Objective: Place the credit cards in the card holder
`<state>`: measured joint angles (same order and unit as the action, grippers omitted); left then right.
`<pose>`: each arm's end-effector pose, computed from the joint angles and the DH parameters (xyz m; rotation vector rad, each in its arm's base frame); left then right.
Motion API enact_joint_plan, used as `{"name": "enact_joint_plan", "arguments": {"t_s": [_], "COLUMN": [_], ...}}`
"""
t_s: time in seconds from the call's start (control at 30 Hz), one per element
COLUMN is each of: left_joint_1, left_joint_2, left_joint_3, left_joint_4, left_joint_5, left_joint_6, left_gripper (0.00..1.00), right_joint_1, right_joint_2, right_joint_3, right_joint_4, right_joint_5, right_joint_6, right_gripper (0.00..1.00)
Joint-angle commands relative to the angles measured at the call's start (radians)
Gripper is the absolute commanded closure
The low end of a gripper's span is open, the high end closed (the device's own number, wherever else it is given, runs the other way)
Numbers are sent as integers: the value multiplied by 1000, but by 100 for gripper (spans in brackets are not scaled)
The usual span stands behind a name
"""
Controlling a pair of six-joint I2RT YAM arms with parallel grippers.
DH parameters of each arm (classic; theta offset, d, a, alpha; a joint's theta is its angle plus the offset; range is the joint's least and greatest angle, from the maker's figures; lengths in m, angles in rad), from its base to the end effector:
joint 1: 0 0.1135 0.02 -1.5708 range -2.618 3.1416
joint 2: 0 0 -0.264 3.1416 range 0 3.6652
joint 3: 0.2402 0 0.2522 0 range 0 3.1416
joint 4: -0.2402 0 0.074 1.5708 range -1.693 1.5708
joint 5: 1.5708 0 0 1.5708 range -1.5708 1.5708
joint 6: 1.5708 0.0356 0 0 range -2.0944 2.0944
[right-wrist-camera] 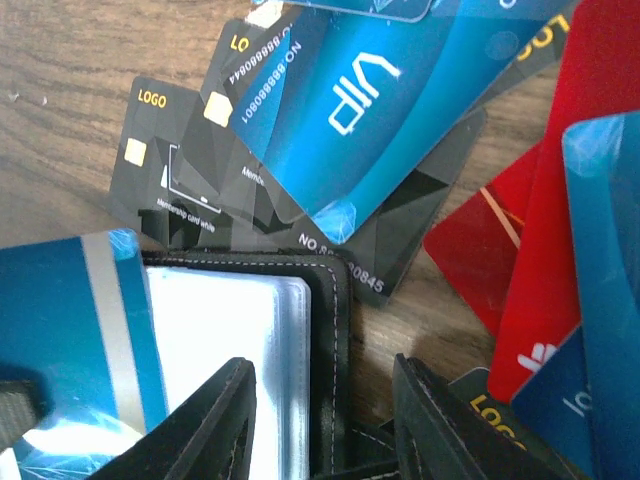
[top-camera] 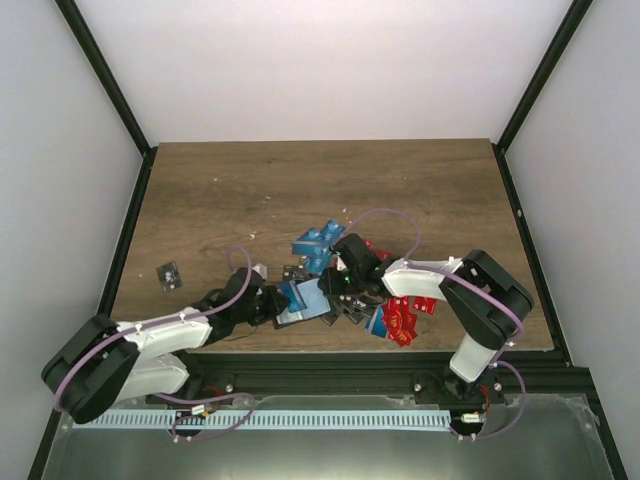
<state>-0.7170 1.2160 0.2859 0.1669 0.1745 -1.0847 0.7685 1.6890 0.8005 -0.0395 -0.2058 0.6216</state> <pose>0.1479 -0.1371 0.1252 -0.3781 2.5624 -1.0075 0.2232 0.2258 0.1362 -0.2873 2.6545 0.7806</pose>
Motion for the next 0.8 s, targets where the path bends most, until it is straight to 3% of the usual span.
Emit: {"name": "enact_joint_plan", "arguments": {"t_s": [0.0, 0.2, 0.57, 0.77], "left_joint_1": [-2, -1, -3, -3], "left_joint_2": [-91, -216, -177, -284], "left_joint_3": [13, 7, -39, -13], "left_joint_4": [-190, -307, -159, -258], "left_joint_5": [-24, -30, 3, -17], "left_joint_6": [68, 74, 50, 43], "left_gripper": [96, 96, 96, 96], "right_joint_1": [-6, -6, -6, -6], "right_joint_2": [-24, -14, -9, -11], "right_joint_3": [-41, -50, -60, -68], "right_joint_4": [-69, -59, -45, -40], "right_joint_5": [-10, -20, -36, -42], "right_joint_6": [2, 8, 11, 10], "right_gripper": [60, 60, 60, 60]}}
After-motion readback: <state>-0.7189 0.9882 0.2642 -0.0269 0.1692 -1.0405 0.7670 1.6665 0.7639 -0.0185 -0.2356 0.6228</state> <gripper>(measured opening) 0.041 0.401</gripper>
